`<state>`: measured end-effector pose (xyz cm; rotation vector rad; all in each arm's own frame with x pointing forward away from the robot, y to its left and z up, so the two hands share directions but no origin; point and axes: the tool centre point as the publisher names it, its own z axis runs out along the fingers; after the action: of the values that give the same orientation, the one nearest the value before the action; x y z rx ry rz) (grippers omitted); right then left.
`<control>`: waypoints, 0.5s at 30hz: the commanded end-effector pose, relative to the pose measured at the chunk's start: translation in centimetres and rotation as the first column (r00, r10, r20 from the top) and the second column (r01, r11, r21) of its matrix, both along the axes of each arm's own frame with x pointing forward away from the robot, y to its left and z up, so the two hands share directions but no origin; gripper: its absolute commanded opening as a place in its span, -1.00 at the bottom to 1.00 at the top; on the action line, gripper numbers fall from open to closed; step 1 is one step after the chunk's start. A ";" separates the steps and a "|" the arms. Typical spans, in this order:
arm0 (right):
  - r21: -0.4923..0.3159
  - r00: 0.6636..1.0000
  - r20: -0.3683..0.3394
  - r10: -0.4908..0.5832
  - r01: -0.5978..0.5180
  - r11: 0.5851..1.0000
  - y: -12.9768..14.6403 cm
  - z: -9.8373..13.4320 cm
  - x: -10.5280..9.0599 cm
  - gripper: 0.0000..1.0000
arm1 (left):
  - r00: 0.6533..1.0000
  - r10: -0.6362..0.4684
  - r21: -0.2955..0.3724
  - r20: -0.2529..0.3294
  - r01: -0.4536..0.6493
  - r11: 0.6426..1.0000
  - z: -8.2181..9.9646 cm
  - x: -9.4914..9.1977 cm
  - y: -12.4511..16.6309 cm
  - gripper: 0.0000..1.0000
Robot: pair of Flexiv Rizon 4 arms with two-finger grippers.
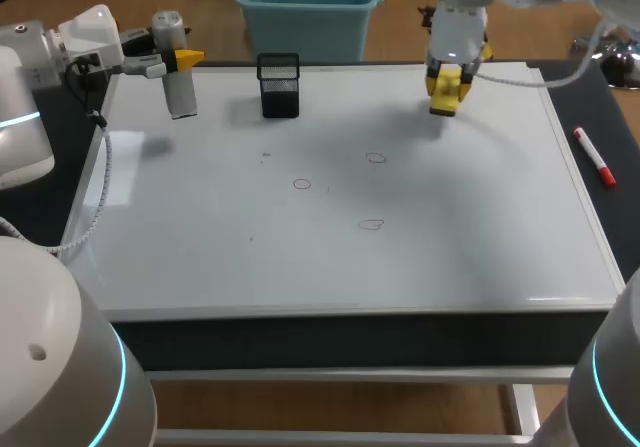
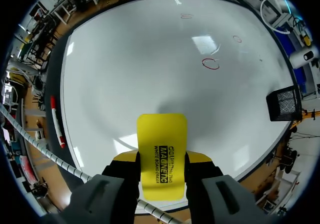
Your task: Pick up the inspection probe, press it on each red-marked spot on the whiteboard one by one, put down the probe, pick up the eraser, and wipe off all the red marks.
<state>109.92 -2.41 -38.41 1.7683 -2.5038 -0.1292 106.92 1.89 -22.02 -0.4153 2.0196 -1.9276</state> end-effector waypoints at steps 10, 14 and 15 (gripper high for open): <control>-0.047 0.982 0.181 -0.049 0.059 0.997 -4.0 1.6 -5.9 -1.00 | 1.000 0.001 0.000 0.001 -0.001 1.000 0.0 0.0 0.0 -1.00; -0.065 0.981 0.180 -0.071 0.084 0.994 -4.9 1.4 -6.9 -1.00 | 1.000 0.001 0.000 0.001 -0.001 1.000 0.0 0.0 0.0 -1.00; -0.061 0.981 0.182 -0.071 0.083 0.995 -5.0 1.4 -7.1 -1.00 | 1.000 0.001 0.000 0.001 -0.001 1.000 0.0 0.0 0.0 -1.00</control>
<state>103.83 -6.92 -37.36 1.6727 -2.5949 -0.0674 106.92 1.89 -22.02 -0.4153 2.0196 -1.9275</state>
